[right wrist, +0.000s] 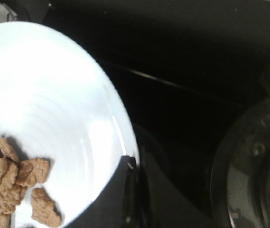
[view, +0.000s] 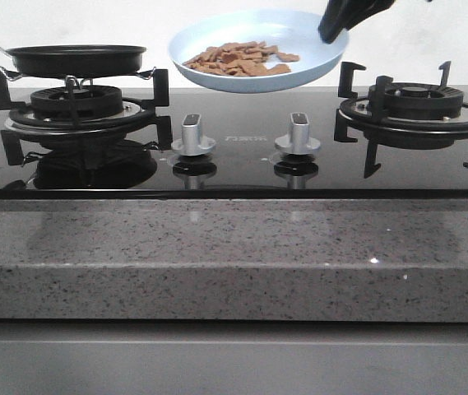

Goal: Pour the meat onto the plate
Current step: 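Lower the plate of meat between the knobs with the right gripper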

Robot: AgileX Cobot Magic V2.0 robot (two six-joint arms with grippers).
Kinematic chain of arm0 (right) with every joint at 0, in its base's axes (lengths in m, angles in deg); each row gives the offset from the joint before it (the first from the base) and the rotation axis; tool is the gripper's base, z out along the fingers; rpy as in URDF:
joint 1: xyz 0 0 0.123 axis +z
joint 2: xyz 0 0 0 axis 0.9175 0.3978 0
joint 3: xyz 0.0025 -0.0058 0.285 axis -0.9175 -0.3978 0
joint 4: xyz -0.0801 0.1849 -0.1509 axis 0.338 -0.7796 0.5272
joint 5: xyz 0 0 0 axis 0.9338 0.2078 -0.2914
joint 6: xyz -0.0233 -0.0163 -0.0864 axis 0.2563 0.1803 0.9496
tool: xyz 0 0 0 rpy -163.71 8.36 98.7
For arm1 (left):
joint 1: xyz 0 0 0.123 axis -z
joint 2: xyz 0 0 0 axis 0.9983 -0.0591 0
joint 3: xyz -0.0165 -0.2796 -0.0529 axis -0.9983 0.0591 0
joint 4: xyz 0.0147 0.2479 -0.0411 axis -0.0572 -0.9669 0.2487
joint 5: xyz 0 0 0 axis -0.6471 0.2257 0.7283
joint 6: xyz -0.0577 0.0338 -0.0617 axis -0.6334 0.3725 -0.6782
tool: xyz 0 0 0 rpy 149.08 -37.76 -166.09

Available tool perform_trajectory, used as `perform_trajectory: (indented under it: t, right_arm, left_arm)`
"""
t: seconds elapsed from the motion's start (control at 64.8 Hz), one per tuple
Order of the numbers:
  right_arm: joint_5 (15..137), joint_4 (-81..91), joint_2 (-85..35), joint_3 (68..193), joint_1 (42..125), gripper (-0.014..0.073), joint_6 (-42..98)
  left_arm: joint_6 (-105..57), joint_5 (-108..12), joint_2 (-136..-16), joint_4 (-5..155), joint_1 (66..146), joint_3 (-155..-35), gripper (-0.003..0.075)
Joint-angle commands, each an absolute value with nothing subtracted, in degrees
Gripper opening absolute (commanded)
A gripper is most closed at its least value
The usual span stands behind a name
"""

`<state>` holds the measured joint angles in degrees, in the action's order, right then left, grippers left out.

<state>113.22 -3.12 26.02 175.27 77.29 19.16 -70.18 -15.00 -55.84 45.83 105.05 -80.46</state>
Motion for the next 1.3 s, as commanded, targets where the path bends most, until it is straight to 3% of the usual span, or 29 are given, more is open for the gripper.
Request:
perform_trajectory:
  t: [0.0, 0.509, 0.602, 0.756, 0.864, 1.281]
  right_arm:
    - [111.2, -5.4, 26.5, 181.3, 77.0, -0.0061, 19.5]
    - [111.5, -4.8, 35.2, 185.9, 77.0, -0.0049, 19.5]
    - [112.0, -4.8, 35.5, 185.9, 77.0, 0.0013, 19.5]
    - [111.8, -4.0, 35.5, 185.9, 77.0, 0.0255, 19.5]
    - [111.6, -1.7, 35.3, 185.9, 76.9, 0.0363, 19.5]
    - [118.3, -0.2, 25.2, 184.8, 76.9, 0.037, 19.5]
  left_arm:
    - [-70.8, -18.7, -55.8, 46.0, 105.5, -82.0, 0.051]
    - [-70.8, -18.7, -55.8, 46.1, 105.5, -82.0, 0.051]
    - [-70.8, -18.5, -55.8, 46.1, 105.5, -82.0, 0.051]
    - [-70.8, -18.4, -55.8, 46.1, 105.5, -82.0, 0.051]
    - [-70.8, -18.4, -55.8, 46.1, 105.5, -82.0, 0.051]
    - [-70.8, -18.4, -55.8, 46.1, 105.5, -82.0, 0.051]
